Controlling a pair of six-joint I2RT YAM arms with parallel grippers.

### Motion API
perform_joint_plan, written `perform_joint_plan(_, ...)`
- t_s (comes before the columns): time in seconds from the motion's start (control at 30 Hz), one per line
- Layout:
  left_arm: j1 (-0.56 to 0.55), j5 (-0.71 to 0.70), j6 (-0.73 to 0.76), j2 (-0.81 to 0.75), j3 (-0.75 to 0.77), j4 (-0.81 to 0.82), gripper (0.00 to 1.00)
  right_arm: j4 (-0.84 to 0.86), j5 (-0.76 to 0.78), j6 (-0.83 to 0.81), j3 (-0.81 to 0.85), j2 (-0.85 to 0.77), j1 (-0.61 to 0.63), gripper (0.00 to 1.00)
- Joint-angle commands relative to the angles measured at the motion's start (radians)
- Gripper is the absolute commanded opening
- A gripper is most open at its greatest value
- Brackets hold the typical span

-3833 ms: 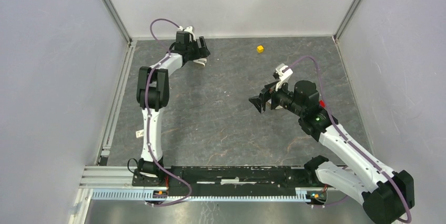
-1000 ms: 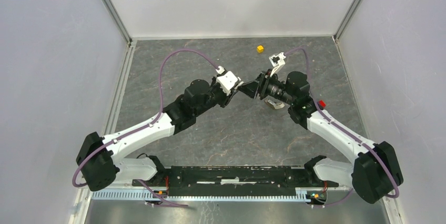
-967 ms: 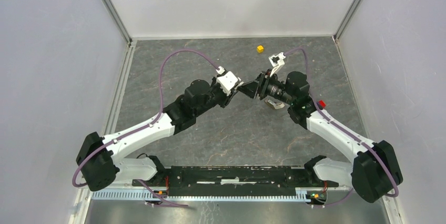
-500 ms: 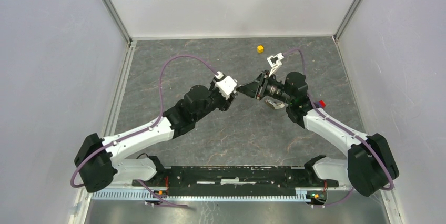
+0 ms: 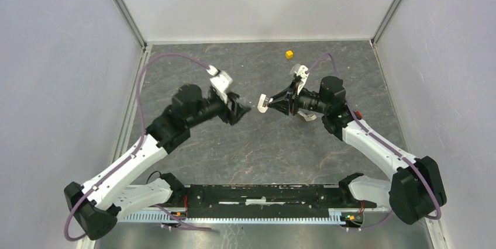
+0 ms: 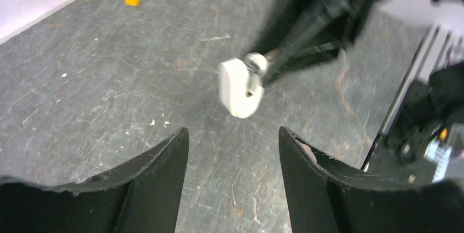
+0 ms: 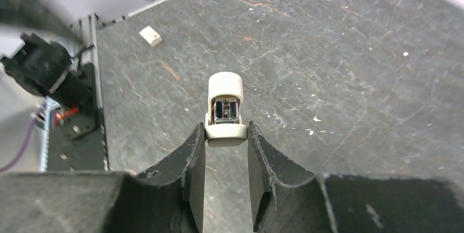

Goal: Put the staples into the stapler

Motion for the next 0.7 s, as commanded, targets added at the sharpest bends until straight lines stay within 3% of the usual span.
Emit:
perform_joint_plan(0.0,0.203,0.293,-0.329,0.027,0.122,-0.052,0.67,-0.069,-0.041,-0.278,0.056,-0.052,0.0,0.0)
perform_joint_plan(0.1,0.227,0.465,-0.287,0.057,0.145,-0.028,0.72,-0.051,-0.088,-0.288,0.054,-0.058,0.006,0.0)
perform_joint_plan(0.3,0.227,0.638,-0.04,0.09,0.12,-0.043,0.8,-0.11,-0.147,-0.345,0.075,-0.06,0.053,0.0)
perform_joint_plan(0.47,0.226,0.649,0.197,0.098,0.114,-0.05,0.83,-0.175,-0.162,-0.405,0.096,-0.065,0.111,0.0)
perform_joint_plan(0.53,0.226,0.729,0.318,0.111,0.132,-0.115,0.83,-0.173,-0.162,-0.414,0.095,-0.072,0.127,0.0)
perform_joint_plan(0.67,0.224,0.746,0.461,0.142,0.181,-0.245,0.83,-0.197,-0.161,-0.439,0.103,-0.07,0.154,0.0)
